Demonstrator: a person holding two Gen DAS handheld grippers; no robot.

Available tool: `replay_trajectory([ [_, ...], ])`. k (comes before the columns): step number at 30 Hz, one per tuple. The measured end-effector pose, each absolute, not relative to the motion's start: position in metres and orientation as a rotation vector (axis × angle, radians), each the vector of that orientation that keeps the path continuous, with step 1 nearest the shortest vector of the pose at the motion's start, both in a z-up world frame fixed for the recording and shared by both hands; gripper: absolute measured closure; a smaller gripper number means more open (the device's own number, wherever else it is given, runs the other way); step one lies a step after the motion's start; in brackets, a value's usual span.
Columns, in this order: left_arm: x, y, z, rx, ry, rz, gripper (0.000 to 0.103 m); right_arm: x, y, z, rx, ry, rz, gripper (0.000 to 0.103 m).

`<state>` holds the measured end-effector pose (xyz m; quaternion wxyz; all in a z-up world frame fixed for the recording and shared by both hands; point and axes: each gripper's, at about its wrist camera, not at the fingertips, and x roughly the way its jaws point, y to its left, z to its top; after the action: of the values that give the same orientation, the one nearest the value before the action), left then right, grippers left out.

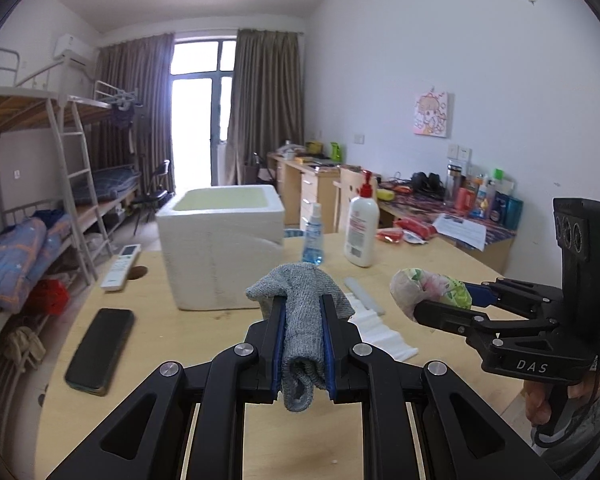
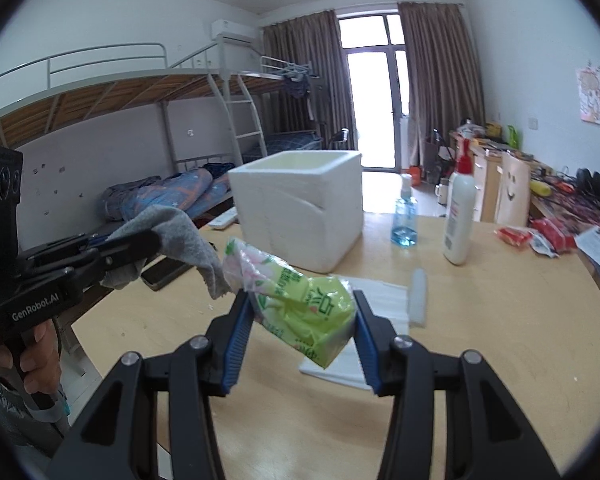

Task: Organize soft objects
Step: 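Carry the sock and wipe pack over the white foam box with both grippers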

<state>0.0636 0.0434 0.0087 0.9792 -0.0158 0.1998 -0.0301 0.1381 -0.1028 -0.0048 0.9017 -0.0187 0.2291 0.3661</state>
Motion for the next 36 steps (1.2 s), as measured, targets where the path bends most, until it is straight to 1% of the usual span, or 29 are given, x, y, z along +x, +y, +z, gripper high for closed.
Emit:
replay_trajectory([
  [11, 0.070, 0.067, 0.025, -0.046, 0.367, -0.011, 0.086, 0.151, -0.078, 0.020, -0.053, 0.463, 0.773, 0.050],
  [23, 0.096, 0.086, 0.054, -0.041, 0.343, 0.019, 0.086, 0.177, -0.049, 0.048, -0.087, 0.453, 0.771, 0.050],
  [36, 0.116, 0.098, 0.091, -0.006, 0.276, 0.037, 0.086, 0.202, -0.028, 0.084, -0.104, 0.390, 0.773, 0.050],
])
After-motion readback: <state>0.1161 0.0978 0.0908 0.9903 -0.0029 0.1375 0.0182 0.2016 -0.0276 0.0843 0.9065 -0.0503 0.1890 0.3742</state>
